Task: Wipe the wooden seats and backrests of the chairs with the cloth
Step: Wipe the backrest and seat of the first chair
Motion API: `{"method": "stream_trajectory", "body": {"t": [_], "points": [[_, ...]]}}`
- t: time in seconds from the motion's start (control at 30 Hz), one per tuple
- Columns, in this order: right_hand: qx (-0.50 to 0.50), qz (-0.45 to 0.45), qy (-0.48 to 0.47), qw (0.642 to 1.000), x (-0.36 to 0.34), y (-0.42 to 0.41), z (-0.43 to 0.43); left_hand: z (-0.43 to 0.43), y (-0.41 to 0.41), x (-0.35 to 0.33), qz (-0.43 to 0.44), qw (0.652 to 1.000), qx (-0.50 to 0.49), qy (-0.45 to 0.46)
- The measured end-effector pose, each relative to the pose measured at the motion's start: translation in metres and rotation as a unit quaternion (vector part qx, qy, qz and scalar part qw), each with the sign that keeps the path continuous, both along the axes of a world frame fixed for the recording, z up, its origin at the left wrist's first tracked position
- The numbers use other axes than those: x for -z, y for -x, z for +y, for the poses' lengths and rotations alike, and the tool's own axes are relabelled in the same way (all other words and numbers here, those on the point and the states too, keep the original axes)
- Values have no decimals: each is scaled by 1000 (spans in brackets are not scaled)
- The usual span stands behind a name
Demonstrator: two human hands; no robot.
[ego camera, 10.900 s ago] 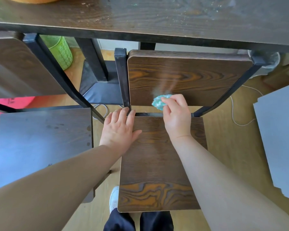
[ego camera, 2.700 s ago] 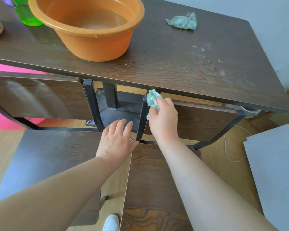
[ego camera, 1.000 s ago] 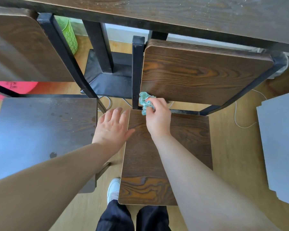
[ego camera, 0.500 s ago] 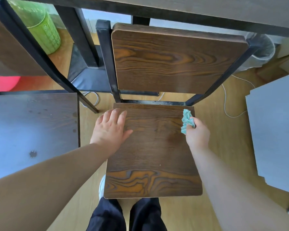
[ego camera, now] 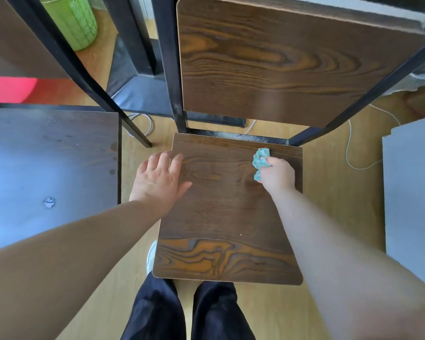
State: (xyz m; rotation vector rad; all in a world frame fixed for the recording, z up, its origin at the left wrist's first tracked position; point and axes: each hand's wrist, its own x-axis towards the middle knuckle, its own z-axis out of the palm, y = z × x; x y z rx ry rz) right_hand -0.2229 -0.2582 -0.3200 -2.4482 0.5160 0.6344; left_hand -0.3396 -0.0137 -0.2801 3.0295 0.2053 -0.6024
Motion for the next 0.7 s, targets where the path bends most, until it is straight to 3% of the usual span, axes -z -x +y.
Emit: {"method": "stream_trajectory", "body": {"t": [0.4, 0.53, 0.7], "points": [[-305, 51, -57, 949, 3, 69, 153, 41, 52, 12, 5, 998, -57, 3], [-311, 59, -94, 944, 4, 90, 163, 45, 69, 14, 22, 998, -54, -7], [-247, 30, -116, 961, -4, 100, 119, 31, 76, 9, 23, 999, -40, 2]]}}
